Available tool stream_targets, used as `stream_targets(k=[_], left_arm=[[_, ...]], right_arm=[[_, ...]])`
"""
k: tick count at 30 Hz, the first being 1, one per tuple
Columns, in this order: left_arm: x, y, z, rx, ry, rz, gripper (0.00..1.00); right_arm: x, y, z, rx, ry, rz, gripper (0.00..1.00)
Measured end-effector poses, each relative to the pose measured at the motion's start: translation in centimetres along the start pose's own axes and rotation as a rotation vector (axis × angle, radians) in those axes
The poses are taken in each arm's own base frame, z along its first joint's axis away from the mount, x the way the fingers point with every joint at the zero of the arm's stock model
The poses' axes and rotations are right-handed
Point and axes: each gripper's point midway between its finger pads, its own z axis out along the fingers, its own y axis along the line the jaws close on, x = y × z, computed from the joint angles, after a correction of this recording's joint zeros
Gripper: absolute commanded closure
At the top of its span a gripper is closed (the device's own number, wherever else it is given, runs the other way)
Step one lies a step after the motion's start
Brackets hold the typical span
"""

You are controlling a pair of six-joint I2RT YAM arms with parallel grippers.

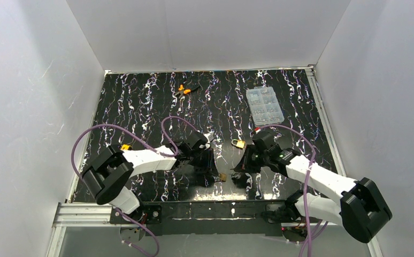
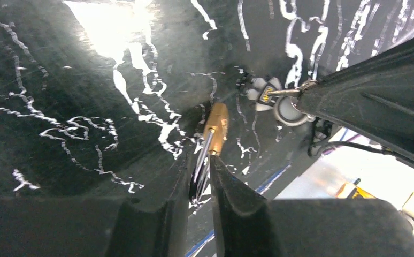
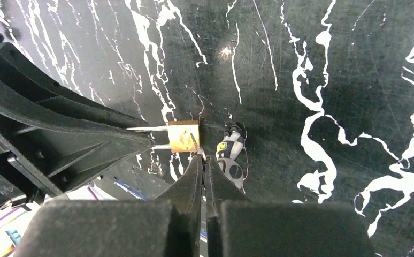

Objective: Lock with the key
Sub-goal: Place the lock at the center of the board.

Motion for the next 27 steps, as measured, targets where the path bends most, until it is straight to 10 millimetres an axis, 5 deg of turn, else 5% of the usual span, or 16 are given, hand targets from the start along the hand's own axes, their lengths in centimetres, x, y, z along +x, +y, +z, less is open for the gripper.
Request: stream_targets(k=[7, 13, 20, 27], left_arm=[[0.7, 2.3, 0.0, -0.114, 0.039, 0.0, 0.46], [-0.1, 2.1, -1.3, -0.162, 0.024, 0.031, 0.28], [-2.4, -0.4, -5.4, -0.17, -0.064, 0.087, 0.15], [-5.4, -2.4, -11.6, -0.176, -0.216, 0.096, 0.11]], right_arm=[[0.0, 0.2, 1.4, 0.018, 0.029, -0.017, 0.98], [-0.9, 1.2, 1.4, 0.003, 0.014, -0.035, 0.72], [-2.0, 2.8, 0.7, -0.033, -0.019, -0.065, 0.51], [-2.6, 3.7, -0.9, -0.061, -0.063, -0.082, 0.44]])
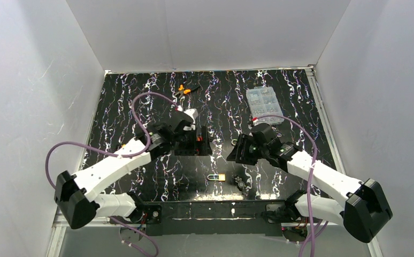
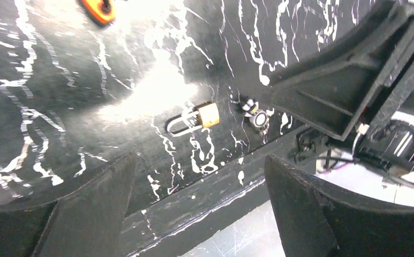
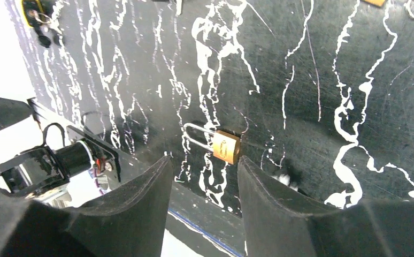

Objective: Lock with the key
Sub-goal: Place the lock at the center of the board, then pick up the lock from the center of the board.

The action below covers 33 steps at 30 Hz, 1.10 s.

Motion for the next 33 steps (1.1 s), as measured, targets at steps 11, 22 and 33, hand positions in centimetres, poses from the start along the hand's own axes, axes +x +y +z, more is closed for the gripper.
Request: stream_targets(k=[11, 22, 33], left_arm=[[-4.8, 8.7, -6.5, -0.316, -0.19, -0.268, 0.06], [-5.0, 21.7, -9.6, -0.623, -0.276, -0.715, 0.06], [-4.3, 30.0, -8.5, -0.688, -0.258, -1.046, 0.09]], right_arm=[[-2.2, 2.5, -2.4, -0.055, -0.087, -0.068, 0.42], [-2.1, 2.8, -2.8, -0.077, -0.083, -0.097, 0.42], [-1.6, 3.2, -2.9, -0.101, -0.059, -0.11, 0.41]])
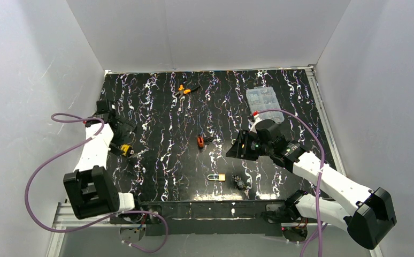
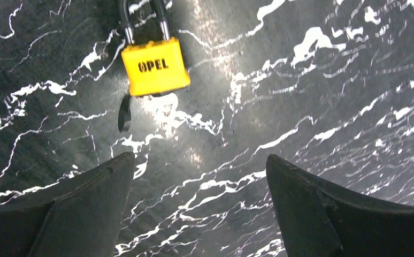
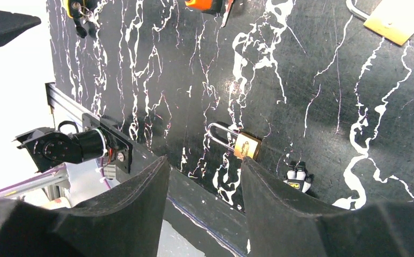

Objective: Lock with the key
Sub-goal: Pick up the lock from the center of the board.

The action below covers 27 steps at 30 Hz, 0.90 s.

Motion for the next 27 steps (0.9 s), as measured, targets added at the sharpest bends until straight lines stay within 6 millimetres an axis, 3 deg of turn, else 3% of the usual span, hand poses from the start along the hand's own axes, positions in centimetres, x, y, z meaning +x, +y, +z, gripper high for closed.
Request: stream_targets(k=[10, 14, 20, 27], left_arm=[[-1.8, 1.9, 5.5, -0.113, 0.081, -0.137, 0.09], [-2.0, 2.6, 7.3, -0.143, 0.102, -0.161, 0.14], [-1.7, 3.1, 9.4, -0.17, 0.139, -0.164, 0.35], [-1.5, 2.9, 9.5, -0.154, 0.15, -0.158, 0.78]], right_arm=[[0.4, 0.1, 0.2, -0.008, 0.024, -0.006, 0.41], [0.5, 0.1, 0.1, -0.011, 0.027, -0.011, 0.41], [0.5, 0.0, 0.1, -0.01, 0.027, -0.015, 0.41], [0.6, 0.0, -0.1, -0.006, 0.031, -0.015, 0.42]])
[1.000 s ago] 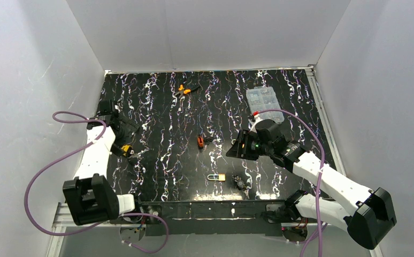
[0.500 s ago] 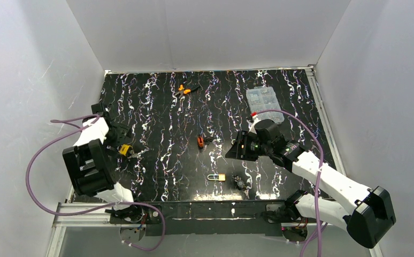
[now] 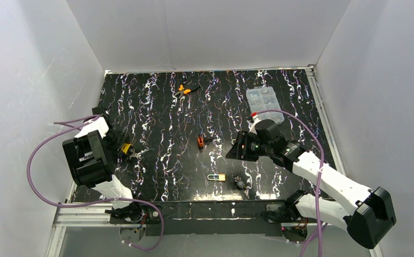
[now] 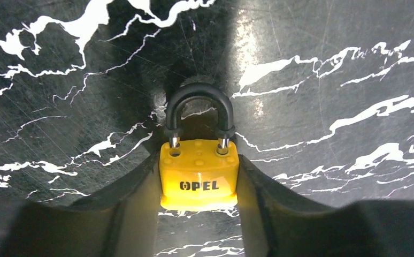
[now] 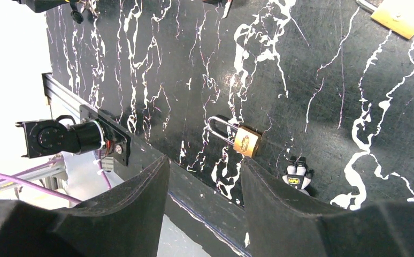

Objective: Lock with the key
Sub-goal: Pick up the lock from the center of the board.

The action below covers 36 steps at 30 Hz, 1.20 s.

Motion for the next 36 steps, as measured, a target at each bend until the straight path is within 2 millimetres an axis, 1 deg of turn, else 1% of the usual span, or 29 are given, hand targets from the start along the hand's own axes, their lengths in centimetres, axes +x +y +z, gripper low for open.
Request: stream_targets(k=[3, 4, 5, 11, 13, 16, 18, 20, 22, 25, 26, 28, 29, 31, 32, 36], left_arm=[[0.1, 0.0, 0.0, 0.006, 0.003, 0.0, 0.94], [0.1, 0.0, -0.1, 0.009, 0.004, 0.0, 0.98], [0.2, -0.1, -0.1, 0.012, 0.003, 0.0, 1.0], [0.9, -0.3, -0.8, 0.05, 0.028, 0.01, 1.0], [1.1, -0.6, -1.5, 0.079, 0.03, 0.016, 1.0], [1.2, -1.3, -3.4, 0.15, 0.019, 0.022, 1.0], [1.2, -1.9, -5.2, 0.209, -0.006, 0.025, 1.0], [1.2, -2.6, -7.4, 0.284, -0.041, 0.032, 1.0], [1.7, -3.3, -9.9, 0.365, -0.068, 0.046, 1.0], [2.7, -4.1, -12.8, 0.456, -0.084, 0.074, 1.0], [3.1, -4.3, -13.6, 0.48, -0.087, 0.082, 1.0], [3.9, -4.7, -14.6, 0.497, -0.085, 0.098, 1.0], [4.5, -5.1, -15.2, 0.509, -0.083, 0.109, 1.0], [6.3, -6.5, -17.8, 0.571, -0.08, 0.166, 1.0], [6.7, -6.9, -18.3, 0.587, -0.079, 0.18, 1.0], [12.0, -10.6, -24.9, 0.765, -0.057, 0.318, 1.0]], right_arm=[[0.0, 0.1, -0.1, -0.004, -0.004, -0.001, 0.42], [-0.1, 0.2, -0.2, -0.005, -0.005, -0.002, 0.42], [-0.1, 0.2, -0.3, -0.006, -0.007, -0.002, 0.42], [-0.4, 0.7, -0.8, -0.017, -0.023, -0.007, 0.42], [-0.5, 0.8, -0.9, -0.02, -0.026, -0.009, 0.42], [-0.8, 1.1, -1.2, -0.023, -0.029, -0.01, 0.4], [-1.0, 1.4, -1.4, -0.029, -0.035, -0.012, 0.39], [-1.4, 1.9, -1.7, -0.038, -0.042, -0.017, 0.38], [-1.8, 2.5, -1.9, -0.05, -0.052, -0.023, 0.38], [-3.1, 4.0, -2.7, -0.084, -0.088, -0.039, 0.38], [-3.5, 4.5, -3.0, -0.093, -0.098, -0.044, 0.38], [-4.0, 5.1, -3.4, -0.104, -0.111, -0.056, 0.38], [-4.4, 5.6, -3.7, -0.114, -0.123, -0.067, 0.38], [-5.3, 6.6, -4.4, -0.136, -0.151, -0.085, 0.38], [-5.7, 7.1, -4.8, -0.148, -0.166, -0.093, 0.38], [-7.4, 9.3, -7.2, -0.224, -0.275, -0.149, 0.38]])
